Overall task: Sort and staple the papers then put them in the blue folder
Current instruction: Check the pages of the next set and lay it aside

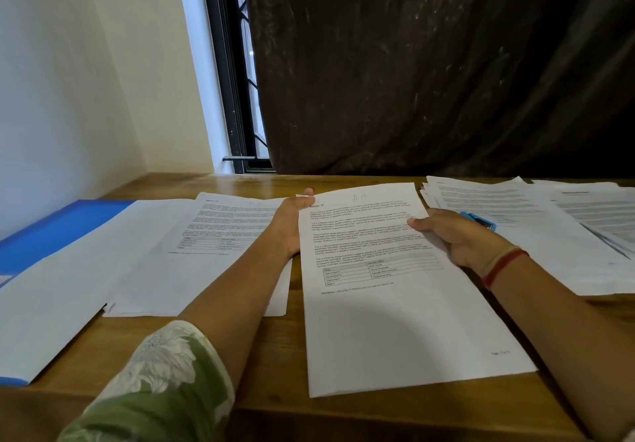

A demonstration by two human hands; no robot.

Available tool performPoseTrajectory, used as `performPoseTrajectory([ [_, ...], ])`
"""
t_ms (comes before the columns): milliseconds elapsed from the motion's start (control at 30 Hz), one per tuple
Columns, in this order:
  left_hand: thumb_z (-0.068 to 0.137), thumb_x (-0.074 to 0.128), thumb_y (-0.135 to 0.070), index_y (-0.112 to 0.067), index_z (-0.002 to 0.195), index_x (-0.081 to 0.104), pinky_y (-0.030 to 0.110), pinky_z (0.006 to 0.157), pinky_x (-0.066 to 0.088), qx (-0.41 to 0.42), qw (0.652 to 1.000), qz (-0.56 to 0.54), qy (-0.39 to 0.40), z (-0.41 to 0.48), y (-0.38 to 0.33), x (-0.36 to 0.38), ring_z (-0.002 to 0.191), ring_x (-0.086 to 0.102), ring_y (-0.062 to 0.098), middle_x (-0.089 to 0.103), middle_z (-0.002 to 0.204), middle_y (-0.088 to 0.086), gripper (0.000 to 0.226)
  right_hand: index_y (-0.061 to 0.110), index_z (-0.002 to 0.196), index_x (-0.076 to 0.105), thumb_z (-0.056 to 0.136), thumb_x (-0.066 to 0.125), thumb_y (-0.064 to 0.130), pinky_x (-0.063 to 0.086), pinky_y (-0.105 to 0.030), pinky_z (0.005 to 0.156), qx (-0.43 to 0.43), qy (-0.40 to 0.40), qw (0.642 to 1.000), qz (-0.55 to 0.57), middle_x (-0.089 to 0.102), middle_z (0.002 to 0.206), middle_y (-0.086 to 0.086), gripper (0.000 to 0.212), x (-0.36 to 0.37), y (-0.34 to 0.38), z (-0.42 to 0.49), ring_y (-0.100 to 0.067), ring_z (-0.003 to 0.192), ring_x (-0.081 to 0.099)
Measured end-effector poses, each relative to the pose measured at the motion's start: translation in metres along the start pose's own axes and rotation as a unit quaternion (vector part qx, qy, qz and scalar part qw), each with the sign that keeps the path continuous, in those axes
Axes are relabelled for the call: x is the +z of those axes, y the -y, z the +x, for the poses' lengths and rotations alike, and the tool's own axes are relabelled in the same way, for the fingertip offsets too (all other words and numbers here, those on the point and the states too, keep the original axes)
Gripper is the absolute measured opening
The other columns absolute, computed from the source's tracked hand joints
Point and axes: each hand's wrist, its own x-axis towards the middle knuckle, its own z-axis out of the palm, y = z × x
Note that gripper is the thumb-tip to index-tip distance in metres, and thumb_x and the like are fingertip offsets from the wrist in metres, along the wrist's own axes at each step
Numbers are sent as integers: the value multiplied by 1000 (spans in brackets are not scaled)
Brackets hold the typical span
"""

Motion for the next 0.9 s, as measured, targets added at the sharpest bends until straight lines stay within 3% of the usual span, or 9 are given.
performPoseTrajectory([
  [67, 93, 54, -13, -17, 120, 58, 35, 73, 55, -2, 999, 42, 9, -4, 0, 3, 90, 67, 25, 70, 109, 11, 27, 13, 118, 58, 90, 66, 27, 50, -46, 98, -14, -31, 999, -25, 66, 118, -9, 32, -2, -4, 8, -33, 108, 62],
  [133, 95, 53, -14, -14, 114, 57, 35, 83, 53, -2, 991, 136, -11, -10, 2, 12, 93, 65, 24, 67, 107, 9, 19, 7, 128, 55, 93, 62, 15, 45, -46, 103, -45, -56, 997, -1, 60, 128, -16, 36, -4, -4, 6, -38, 118, 57],
  [267, 101, 46, -20, -16, 116, 51, 22, 57, 40, 30, 933, 343, -103, -16, 3, 36, 77, 54, 15, 55, 96, -1, 17, 11, 124, 56, 97, 56, 16, 48, -40, 100, -41, -89, 994, 44, 61, 128, -14, 28, -5, -1, 4, -32, 114, 59],
  [367, 100, 49, -22, -18, 109, 49, 21, 52, 36, 34, 896, 428, -116, -14, 1, 38, 72, 52, 14, 54, 92, -2, 10, 13, 115, 57, 97, 55, 19, 52, -42, 93, -64, -90, 993, 33, 65, 114, -11, 19, -4, 2, 5, -28, 101, 63],
  [500, 98, 51, -12, -15, 104, 52, 26, 54, 38, 9, 909, 403, -102, -15, -3, 32, 74, 54, 16, 57, 90, 1, 6, 22, 110, 55, 100, 50, 17, 53, -28, 68, -169, -108, 979, 26, 65, 98, 2, 13, 3, 7, -9, -18, 87, 65],
  [667, 98, 52, -24, -17, 105, 55, 26, 54, 39, -12, 935, 329, -130, -9, -3, 28, 73, 56, 14, 59, 87, 1, 10, 27, 107, 54, 100, 50, 20, 59, -33, 76, -168, -92, 980, 47, 67, 104, 3, 11, 7, 10, -16, -18, 89, 67],
  [800, 101, 48, -25, -14, 97, 54, 24, 51, 35, 0, 912, 380, -154, -6, -1, 30, 66, 52, 12, 56, 82, 2, 13, 21, 108, 56, 101, 48, 25, 55, -34, 79, -118, -87, 989, -3, 66, 98, 0, 12, 2, 10, -18, -24, 90, 66],
  [867, 102, 46, -22, -13, 110, 55, 21, 53, 36, 10, 908, 395, -141, -3, 2, 30, 65, 49, 12, 62, 94, 6, 15, 9, 111, 62, 103, 41, 33, 50, -36, 82, -179, -195, 958, -112, 68, 104, -12, 33, -7, 10, -12, -33, 98, 63],
  [900, 102, 45, -20, -13, 116, 55, 21, 55, 37, 16, 911, 391, -129, 0, 3, 28, 65, 48, 13, 63, 107, 10, 18, 8, 110, 63, 104, 36, 39, 47, -35, 83, -212, -286, 917, -178, 67, 106, -14, 42, -14, 9, -10, -33, 99, 62],
])
